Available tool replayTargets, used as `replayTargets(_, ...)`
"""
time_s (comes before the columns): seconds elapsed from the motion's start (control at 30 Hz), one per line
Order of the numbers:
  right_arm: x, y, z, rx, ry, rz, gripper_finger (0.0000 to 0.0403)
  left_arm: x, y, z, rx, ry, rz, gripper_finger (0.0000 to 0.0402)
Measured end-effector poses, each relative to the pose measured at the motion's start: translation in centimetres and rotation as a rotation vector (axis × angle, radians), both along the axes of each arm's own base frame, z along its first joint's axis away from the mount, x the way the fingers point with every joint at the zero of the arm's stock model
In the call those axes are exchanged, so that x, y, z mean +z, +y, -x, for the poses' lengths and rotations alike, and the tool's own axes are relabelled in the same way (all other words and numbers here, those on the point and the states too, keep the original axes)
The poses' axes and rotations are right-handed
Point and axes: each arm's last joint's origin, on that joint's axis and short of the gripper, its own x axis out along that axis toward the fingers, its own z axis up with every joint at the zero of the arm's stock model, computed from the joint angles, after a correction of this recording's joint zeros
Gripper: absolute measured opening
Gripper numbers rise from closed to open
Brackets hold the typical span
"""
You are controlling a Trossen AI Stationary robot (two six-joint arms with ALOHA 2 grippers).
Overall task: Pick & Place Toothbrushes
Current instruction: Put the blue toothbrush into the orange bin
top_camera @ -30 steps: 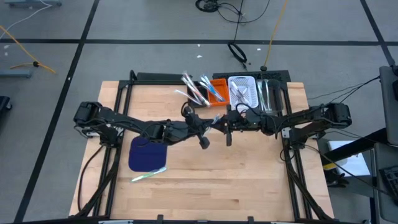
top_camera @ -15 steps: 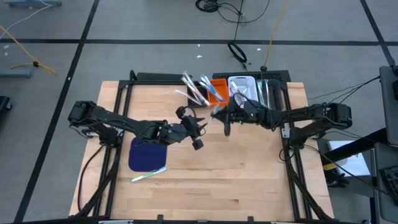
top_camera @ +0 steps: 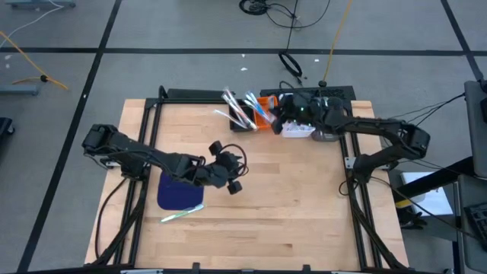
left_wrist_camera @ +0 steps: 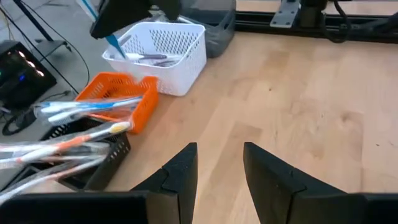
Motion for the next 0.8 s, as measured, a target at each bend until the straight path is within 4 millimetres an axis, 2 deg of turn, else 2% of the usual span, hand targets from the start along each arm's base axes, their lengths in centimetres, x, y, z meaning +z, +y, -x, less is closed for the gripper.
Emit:
replayTargets(0.17,0.6,-2.4,0.9,-0.083,0.006,-0.003,0.0015,-0.1,-0.2,0.1,0.003,0.000,0.013,0.0131)
replayTargets(0.23,0.4,-3.3,0.6,-0.102,0.014,-0.012,0.0015,0.0,-0.2,0.1,0.003,-0.002,0.014,0.0131)
replayTargets(0.3,-0.6,-4.1,0.5,-0.113,0.065,-0.049,0.0015,0.0,-0.2,0.1,0.003,-0.002,0.014,0.0131)
replayTargets(0.43,-1.3,-5.6,-1.1,-0.100,0.120,-0.080,0.0015,0.0,-0.2,0.1,0.005,-0.004,0.017,0.0131)
replayTargets(0.53,-2.5,-6.4,-1.9,-0.093,0.160,-0.125,0.0015,-0.1,-0.2,0.1,0.012,-0.007,0.027,0.0131)
replayTargets(0.67,-2.8,-7.2,-2.3,-0.068,0.141,-0.173,0.0015,-0.1,-0.2,0.1,0.012,-0.007,0.027,0.0131)
replayTargets(0.8,-3.7,-7.4,-2.4,-0.076,0.192,-0.222,0.0015,-0.1,-0.2,0.1,0.012,-0.006,0.026,0.0131)
